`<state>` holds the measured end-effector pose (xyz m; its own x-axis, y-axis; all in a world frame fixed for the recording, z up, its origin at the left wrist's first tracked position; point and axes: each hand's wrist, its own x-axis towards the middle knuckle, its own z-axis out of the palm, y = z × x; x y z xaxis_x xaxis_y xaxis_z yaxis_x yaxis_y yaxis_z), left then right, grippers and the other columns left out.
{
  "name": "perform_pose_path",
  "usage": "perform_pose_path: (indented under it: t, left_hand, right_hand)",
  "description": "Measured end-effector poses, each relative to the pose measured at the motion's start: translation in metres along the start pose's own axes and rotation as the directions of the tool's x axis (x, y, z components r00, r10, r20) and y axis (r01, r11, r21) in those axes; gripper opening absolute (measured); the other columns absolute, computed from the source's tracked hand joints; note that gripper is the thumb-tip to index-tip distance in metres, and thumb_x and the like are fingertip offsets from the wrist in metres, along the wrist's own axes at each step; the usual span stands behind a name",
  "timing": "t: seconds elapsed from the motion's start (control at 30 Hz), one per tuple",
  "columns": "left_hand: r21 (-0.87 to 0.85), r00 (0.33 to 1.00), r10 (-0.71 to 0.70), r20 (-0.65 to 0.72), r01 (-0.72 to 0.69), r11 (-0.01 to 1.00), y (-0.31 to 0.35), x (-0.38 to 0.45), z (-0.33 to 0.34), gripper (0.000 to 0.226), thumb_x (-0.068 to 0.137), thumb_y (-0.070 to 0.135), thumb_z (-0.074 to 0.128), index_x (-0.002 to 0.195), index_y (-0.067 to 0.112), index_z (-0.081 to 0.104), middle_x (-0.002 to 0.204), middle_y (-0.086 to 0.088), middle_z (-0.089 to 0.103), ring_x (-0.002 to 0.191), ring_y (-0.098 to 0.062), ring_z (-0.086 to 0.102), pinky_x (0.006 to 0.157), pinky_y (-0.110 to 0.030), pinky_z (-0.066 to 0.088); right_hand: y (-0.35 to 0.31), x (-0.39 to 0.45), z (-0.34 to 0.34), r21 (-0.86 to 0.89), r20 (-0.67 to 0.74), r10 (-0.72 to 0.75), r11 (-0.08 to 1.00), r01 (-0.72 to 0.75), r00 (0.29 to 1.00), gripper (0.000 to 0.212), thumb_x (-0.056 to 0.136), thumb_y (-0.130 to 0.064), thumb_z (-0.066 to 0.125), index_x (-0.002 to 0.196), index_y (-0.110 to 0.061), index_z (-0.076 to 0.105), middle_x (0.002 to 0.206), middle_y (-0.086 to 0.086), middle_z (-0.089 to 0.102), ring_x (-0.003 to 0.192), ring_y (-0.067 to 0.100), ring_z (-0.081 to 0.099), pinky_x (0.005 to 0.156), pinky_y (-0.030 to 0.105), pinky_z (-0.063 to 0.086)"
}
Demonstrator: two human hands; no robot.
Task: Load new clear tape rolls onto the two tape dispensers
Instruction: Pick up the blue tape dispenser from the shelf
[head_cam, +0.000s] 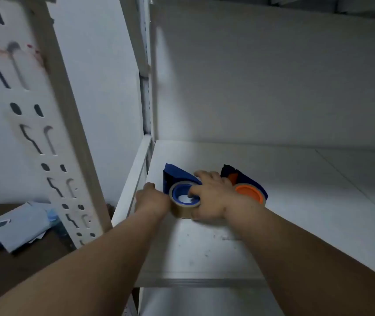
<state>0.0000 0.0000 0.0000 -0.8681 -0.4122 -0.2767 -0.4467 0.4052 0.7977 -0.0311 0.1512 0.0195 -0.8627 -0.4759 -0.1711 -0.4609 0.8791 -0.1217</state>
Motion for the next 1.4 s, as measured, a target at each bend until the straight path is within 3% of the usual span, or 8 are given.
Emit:
perform_pose_path:
  t: [0.23,0.4,0.53,0.67,0.73,0.87,1.0,1.4]
  left_hand:
    - [0.091,0.998,-0.023,0.051,0.018,0.996,-0.012,0.008,0.007,0.059,0.092,0.008,0.042,0.15,0.015,0.033,0.151,-0.014,0.037,0.129,-0.036,0.046,0.104,-0.044,0.043]
    - [-0.135,0.988,-0.093,0.127,0.11,0.985,-0.009,0.005,0.016,0.046,0.099,0.037,0.038,0.128,0.005,0.055,0.123,-0.021,0.063,0.113,-0.037,0.06,0.091,-0.041,0.05]
    - [-0.541,0.931,-0.222,0.289,0.351,0.764,-0.001,-0.005,0.017,0.048,0.1,0.05,0.037,0.099,0.009,0.062,0.094,-0.013,0.069,0.086,-0.026,0.064,0.073,-0.034,0.052]
    - [-0.697,0.87,-0.157,0.468,0.472,0.539,0.006,-0.02,0.013,0.038,0.101,0.038,0.045,0.109,0.006,0.063,0.098,-0.015,0.07,0.08,-0.027,0.067,0.057,-0.034,0.06]
    - [-0.744,0.891,-0.116,0.439,0.433,0.509,0.009,-0.023,0.012,0.027,0.099,0.026,0.049,0.11,0.006,0.064,0.094,-0.013,0.068,0.076,-0.024,0.064,0.049,-0.029,0.058]
    - [-0.796,0.926,0.003,0.377,0.323,0.512,0.011,-0.036,0.009,0.025,0.096,0.017,0.051,0.114,0.005,0.065,0.092,-0.011,0.07,0.073,-0.022,0.064,0.06,-0.034,0.052]
    - [-0.788,0.893,0.11,0.436,0.32,0.525,0.016,-0.058,0.011,0.022,0.096,0.016,0.049,0.097,0.005,0.067,0.066,-0.006,0.068,0.053,-0.016,0.063,0.05,-0.027,0.055]
    - [-0.737,0.878,0.015,0.479,0.392,0.551,0.0,-0.084,-0.006,0.025,0.093,0.028,0.056,0.094,0.006,0.069,0.064,-0.004,0.059,0.044,-0.014,0.05,0.055,-0.03,0.049]
  right_hand:
    - [-0.001,0.008,0.02,-0.109,-0.038,-0.015,0.994,0.011,0.999,0.038,0.083,-0.045,0.06,0.118,-0.029,0.061,0.157,0.004,0.01,0.137,0.032,0.014,0.108,0.044,0.02]
    - [0.006,0.006,0.03,0.149,-0.107,-0.015,0.988,0.03,0.994,0.024,0.086,-0.039,0.06,0.107,-0.027,0.063,0.155,0.0,0.012,0.136,0.029,0.023,0.111,0.039,0.026]
    - [0.01,-0.01,0.043,0.414,-0.182,0.036,0.909,0.044,0.983,0.015,0.087,-0.034,0.063,0.097,-0.024,0.062,0.152,-0.011,0.012,0.135,0.021,0.025,0.112,0.038,0.029]
    - [0.008,-0.025,0.048,0.585,-0.274,0.069,0.803,0.11,0.959,0.015,0.083,-0.026,0.068,0.096,-0.022,0.063,0.148,-0.014,0.017,0.127,0.012,0.033,0.101,0.025,0.038]
    - [0.012,-0.033,0.041,0.747,-0.222,0.13,0.659,0.083,0.966,0.03,0.078,-0.02,0.072,0.104,-0.028,0.058,0.142,-0.008,0.031,0.118,0.01,0.041,0.09,0.018,0.042]
    - [0.027,-0.044,0.026,0.997,0.069,0.242,-0.057,-0.056,0.968,0.042,0.085,-0.025,0.063,0.122,-0.027,0.045,0.125,0.003,0.056,0.111,0.022,0.058,0.105,0.045,0.04]
    - [0.029,-0.052,0.03,0.913,0.281,0.044,-0.319,-0.253,0.959,0.037,0.09,-0.051,0.052,0.116,-0.026,0.061,0.121,0.01,0.067,0.113,0.03,0.059,0.108,0.053,0.031]
    - [0.044,-0.067,0.022,0.984,0.093,-0.03,0.156,-0.088,0.995,0.059,0.072,-0.071,0.06,0.114,-0.031,0.062,0.104,0.01,0.072,0.078,0.026,0.066,0.075,0.043,0.049]
